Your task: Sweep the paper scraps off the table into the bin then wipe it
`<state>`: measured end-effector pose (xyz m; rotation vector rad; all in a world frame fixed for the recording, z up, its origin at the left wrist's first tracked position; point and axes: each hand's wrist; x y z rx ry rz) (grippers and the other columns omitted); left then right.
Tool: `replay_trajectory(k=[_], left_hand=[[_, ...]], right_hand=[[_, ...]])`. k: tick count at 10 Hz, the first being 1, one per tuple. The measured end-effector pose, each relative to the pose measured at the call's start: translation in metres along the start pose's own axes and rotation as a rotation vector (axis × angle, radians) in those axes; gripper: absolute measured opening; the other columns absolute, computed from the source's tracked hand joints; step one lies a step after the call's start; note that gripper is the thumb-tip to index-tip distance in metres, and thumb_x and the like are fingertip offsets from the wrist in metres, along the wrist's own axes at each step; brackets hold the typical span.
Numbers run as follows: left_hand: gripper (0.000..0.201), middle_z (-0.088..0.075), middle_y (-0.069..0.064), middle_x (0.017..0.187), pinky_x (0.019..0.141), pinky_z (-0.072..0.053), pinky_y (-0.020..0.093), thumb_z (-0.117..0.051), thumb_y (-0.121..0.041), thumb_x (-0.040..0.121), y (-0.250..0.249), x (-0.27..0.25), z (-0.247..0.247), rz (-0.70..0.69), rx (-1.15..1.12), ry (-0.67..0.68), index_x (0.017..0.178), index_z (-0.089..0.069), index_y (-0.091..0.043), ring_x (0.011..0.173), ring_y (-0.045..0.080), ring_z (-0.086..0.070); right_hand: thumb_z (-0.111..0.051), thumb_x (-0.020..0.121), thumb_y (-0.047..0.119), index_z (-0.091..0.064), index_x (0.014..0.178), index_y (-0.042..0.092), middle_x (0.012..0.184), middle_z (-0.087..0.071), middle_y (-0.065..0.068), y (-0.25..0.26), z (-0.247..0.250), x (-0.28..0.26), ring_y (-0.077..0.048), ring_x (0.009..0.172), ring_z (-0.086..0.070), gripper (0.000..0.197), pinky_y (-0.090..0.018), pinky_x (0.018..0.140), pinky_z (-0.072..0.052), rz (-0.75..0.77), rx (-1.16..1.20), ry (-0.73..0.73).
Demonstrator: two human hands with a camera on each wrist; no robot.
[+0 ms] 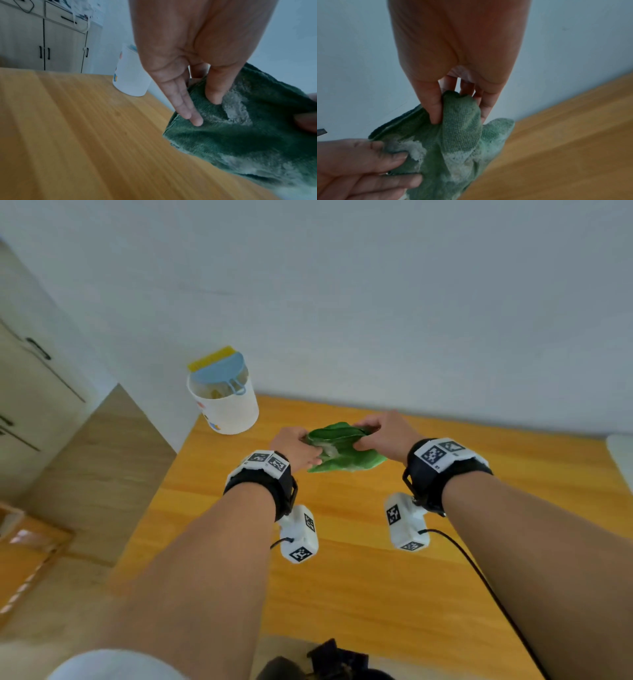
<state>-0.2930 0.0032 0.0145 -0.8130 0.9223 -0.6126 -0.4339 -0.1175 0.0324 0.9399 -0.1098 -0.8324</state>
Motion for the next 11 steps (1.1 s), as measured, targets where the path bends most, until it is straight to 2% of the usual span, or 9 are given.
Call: replay_trajectory(k=[2, 3, 4, 5, 6, 7, 8, 9, 11], left_hand=[[0.018, -0.071, 0.019, 0.091, 0.091, -0.055, 0.05, -0.068, -0.003, 0.081, -0.014, 0.062, 0.02, 0.021, 0.087, -0.111, 0.072, -0.058, -0.014, 0.095, 0.036, -0.07], [0.023, -0.063, 0.01, 0.081, 0.068, -0.051, 0.033, -0.068, -0.006, 0.081, -0.026, 0.086, 0.031, 0.0, 0.195, -0.15, 0.068, -0.053, -0.018, 0.082, 0.031, -0.063], [0.019, -0.064, 0.003, 0.083, 0.064, -0.041, 0.025, -0.064, -0.002, 0.083, -0.03, 0.113, 0.04, -0.056, 0.213, -0.153, 0.08, -0.059, -0.02, 0.08, 0.023, -0.057], [0.033, -0.069, 0.007, 0.113, 0.079, -0.047, 0.028, -0.055, 0.005, 0.085, -0.021, 0.14, 0.044, -0.032, 0.221, -0.129, 0.108, -0.067, -0.016, 0.099, 0.025, -0.061], [0.04, -0.062, 0.007, 0.13, 0.096, -0.048, 0.034, -0.044, 0.004, 0.093, -0.003, 0.152, 0.04, 0.055, 0.347, -0.028, 0.121, -0.066, -0.014, 0.117, 0.028, -0.058], [0.038, -0.062, 0.009, 0.13, 0.1, -0.049, 0.037, -0.039, 0.003, 0.097, 0.016, 0.16, 0.031, 0.118, 0.438, 0.072, 0.109, -0.071, -0.012, 0.116, 0.028, -0.06], [0.039, -0.063, 0.006, 0.129, 0.099, -0.049, 0.037, -0.036, 0.001, 0.098, 0.021, 0.166, 0.03, 0.111, 0.461, 0.029, 0.105, -0.071, -0.015, 0.116, 0.026, -0.06], [0.043, -0.062, 0.002, 0.133, 0.099, -0.049, 0.034, -0.035, 0.0, 0.099, 0.02, 0.169, 0.03, 0.091, 0.52, 0.049, 0.11, -0.072, -0.019, 0.118, 0.024, -0.06], [0.042, -0.058, 0.004, 0.138, 0.103, -0.047, 0.039, -0.039, -0.001, 0.098, 0.011, 0.164, 0.035, 0.071, 0.532, -0.012, 0.118, -0.069, -0.021, 0.124, 0.027, -0.056]], right_hand=[[-0.07, 0.079, 0.002, -0.074, 0.107, 0.015, 0.088, -0.068, -0.002, 0.015, 0.012, 0.061, -0.017, 0.084, -0.062, 0.031, -0.026, 0.073, -0.045, 0.039, -0.037, -0.043], [-0.067, 0.079, -0.002, -0.074, 0.102, 0.016, 0.09, -0.069, -0.001, 0.018, 0.012, 0.093, -0.017, 0.087, -0.063, 0.031, -0.026, 0.075, -0.047, 0.046, -0.032, -0.075], [-0.065, 0.078, -0.004, -0.074, 0.101, 0.016, 0.088, -0.067, 0.002, 0.02, 0.008, 0.119, -0.016, 0.087, -0.063, 0.032, -0.025, 0.074, -0.046, 0.057, -0.017, -0.12], [-0.064, 0.077, -0.004, -0.074, 0.102, 0.017, 0.092, -0.068, 0.001, 0.01, -0.004, 0.14, -0.018, 0.091, -0.064, 0.034, -0.029, 0.078, -0.05, 0.036, -0.061, -0.082], [-0.06, 0.082, -0.003, -0.073, 0.103, 0.023, 0.12, -0.066, -0.003, -0.014, -0.021, 0.152, -0.022, 0.106, -0.064, 0.036, -0.033, 0.087, -0.053, -0.051, -0.206, 0.081], [-0.06, 0.088, 0.006, -0.068, 0.117, 0.022, 0.14, -0.055, -0.003, -0.031, -0.035, 0.153, -0.022, 0.123, -0.055, 0.034, -0.031, 0.094, -0.048, -0.116, -0.331, 0.202], [-0.061, 0.091, 0.014, -0.064, 0.124, 0.023, 0.142, -0.053, -0.001, -0.035, -0.039, 0.156, -0.02, 0.131, -0.048, 0.034, -0.032, 0.102, -0.041, -0.113, -0.351, 0.179], [-0.061, 0.091, 0.015, -0.064, 0.124, 0.024, 0.14, -0.055, 0.001, -0.034, -0.039, 0.16, -0.019, 0.129, -0.051, 0.035, -0.031, 0.101, -0.042, -0.128, -0.324, 0.174], [-0.06, 0.091, 0.015, -0.066, 0.122, 0.022, 0.137, -0.058, 0.003, -0.032, -0.036, 0.156, -0.018, 0.126, -0.053, 0.032, -0.029, 0.099, -0.043, -0.117, -0.299, 0.109]])
Point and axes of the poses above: each hand's wrist, its own x-axis towards the middle knuckle, its own z-axis out of the back of the hand, y = z × x
